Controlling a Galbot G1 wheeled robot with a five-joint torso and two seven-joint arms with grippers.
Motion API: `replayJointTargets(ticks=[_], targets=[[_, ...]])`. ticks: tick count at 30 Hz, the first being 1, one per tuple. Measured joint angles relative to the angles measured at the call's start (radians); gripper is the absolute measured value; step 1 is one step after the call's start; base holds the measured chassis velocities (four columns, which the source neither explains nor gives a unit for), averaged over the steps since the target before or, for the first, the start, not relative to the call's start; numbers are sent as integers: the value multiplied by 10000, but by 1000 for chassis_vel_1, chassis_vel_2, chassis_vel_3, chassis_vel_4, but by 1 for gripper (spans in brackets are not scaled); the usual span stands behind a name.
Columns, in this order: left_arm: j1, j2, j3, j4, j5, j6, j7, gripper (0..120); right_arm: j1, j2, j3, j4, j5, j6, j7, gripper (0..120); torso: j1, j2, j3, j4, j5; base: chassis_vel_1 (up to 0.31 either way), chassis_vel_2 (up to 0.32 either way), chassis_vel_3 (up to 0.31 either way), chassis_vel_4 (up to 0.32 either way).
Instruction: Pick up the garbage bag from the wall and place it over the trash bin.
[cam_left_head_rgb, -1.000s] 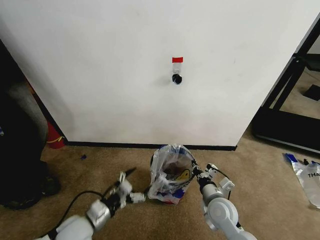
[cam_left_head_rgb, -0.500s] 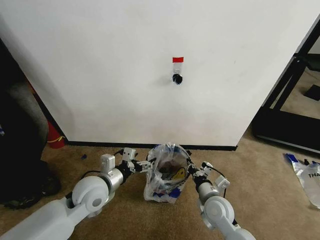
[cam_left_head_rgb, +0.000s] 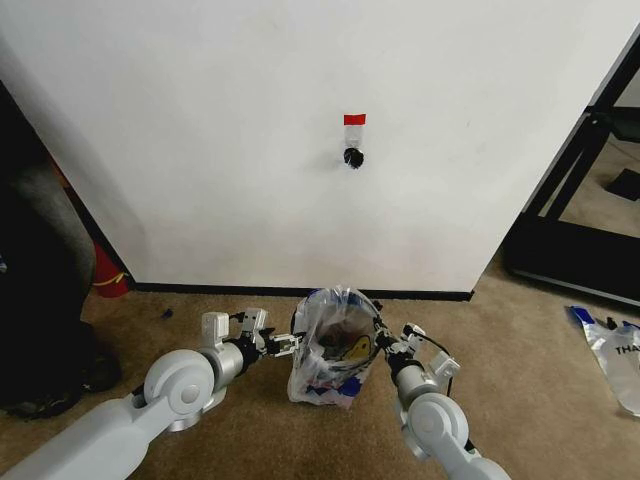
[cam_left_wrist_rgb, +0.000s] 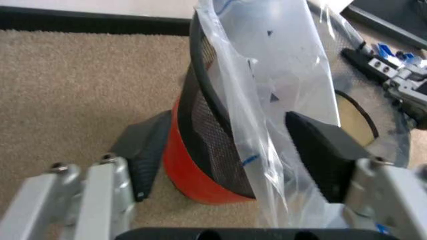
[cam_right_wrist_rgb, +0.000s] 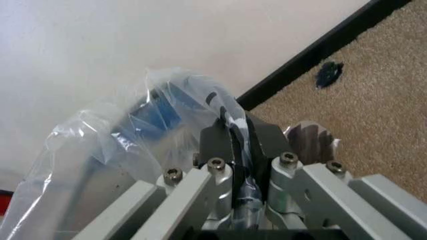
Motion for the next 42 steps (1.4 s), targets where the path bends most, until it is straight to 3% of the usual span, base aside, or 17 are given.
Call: replayJointTargets(ticks=[19, 39, 42], targets=[[-14, 14, 203, 32, 110, -108, 186, 0, 4, -29, 28, 4, 6, -3, 23, 1, 0, 0, 0, -1, 0, 0, 0, 0, 0], [-459, -236, -47, 564, -62, -500, 50, 0, -45, -38, 4, -13, 8, -4, -52, 1, 0, 2, 0, -1, 1, 0, 0, 0, 0], [-523, -398, -36, 1083, -64, -491, 65, 0, -44, 19, -12, -36, 34, 3, -193, 1, 0, 2, 0, 0, 0, 0, 0, 0, 0]])
